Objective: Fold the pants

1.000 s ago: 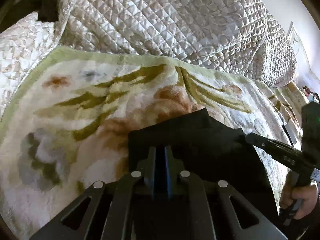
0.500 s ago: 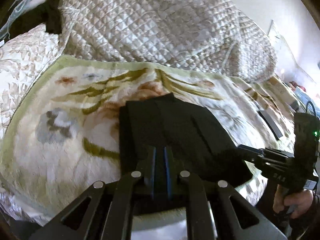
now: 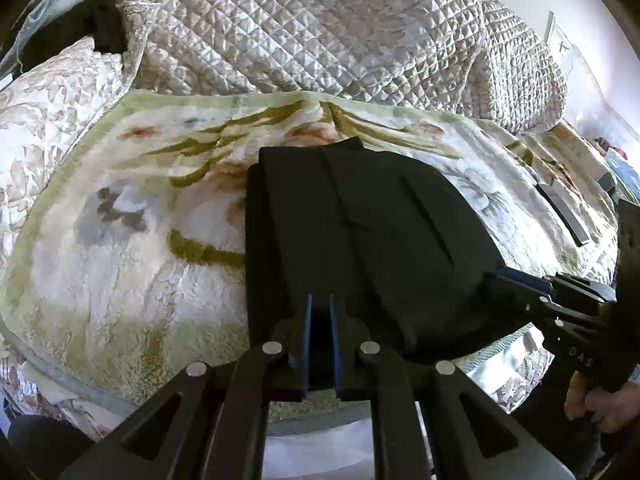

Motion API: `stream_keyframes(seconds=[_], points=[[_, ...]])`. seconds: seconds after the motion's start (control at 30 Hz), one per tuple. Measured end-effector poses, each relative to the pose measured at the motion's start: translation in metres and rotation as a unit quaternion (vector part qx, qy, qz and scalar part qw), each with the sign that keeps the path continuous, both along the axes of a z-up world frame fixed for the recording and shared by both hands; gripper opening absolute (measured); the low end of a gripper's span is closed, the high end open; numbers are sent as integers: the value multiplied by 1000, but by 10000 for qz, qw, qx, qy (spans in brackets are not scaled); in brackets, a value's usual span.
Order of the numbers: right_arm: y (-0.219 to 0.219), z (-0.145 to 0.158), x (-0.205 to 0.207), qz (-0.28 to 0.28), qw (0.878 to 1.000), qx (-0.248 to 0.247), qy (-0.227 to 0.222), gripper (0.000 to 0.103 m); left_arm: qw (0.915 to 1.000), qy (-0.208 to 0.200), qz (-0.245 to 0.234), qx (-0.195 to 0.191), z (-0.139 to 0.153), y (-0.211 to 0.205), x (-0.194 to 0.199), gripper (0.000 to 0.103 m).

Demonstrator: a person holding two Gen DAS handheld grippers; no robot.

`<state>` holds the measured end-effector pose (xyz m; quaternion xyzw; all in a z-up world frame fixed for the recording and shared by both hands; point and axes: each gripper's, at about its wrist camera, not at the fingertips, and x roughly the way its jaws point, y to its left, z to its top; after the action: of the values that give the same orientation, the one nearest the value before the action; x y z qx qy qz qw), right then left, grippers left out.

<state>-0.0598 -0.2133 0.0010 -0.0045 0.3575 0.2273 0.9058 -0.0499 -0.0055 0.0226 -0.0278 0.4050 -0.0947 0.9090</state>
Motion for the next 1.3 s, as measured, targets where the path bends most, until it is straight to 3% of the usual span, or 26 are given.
stream_keyframes(seconds=[0.4,0.57,0.73,0.87,1.1,1.3], points=[[-6,14,1,-25,9998,58,183,17,9998,120,166,60,10,2,-1,13],[-12,16,7,-76,9994,187,291,17,9997,130,230,-17,13,10,4,30],[-19,16,22,-121,9978,462,453,20,9986,201,390,-287,11,27,17,45],[-26,13,39,-154,9954,719,621,49,9956,360,424,-756,2,41,33,50],[-35,-7,68,-255,9840,1332,1154,49,9889,572,334,-1331,-15,48,56,54],[-32,-11,84,-161,9798,1564,1239,49,9852,566,219,-1603,-22,46,71,58]])
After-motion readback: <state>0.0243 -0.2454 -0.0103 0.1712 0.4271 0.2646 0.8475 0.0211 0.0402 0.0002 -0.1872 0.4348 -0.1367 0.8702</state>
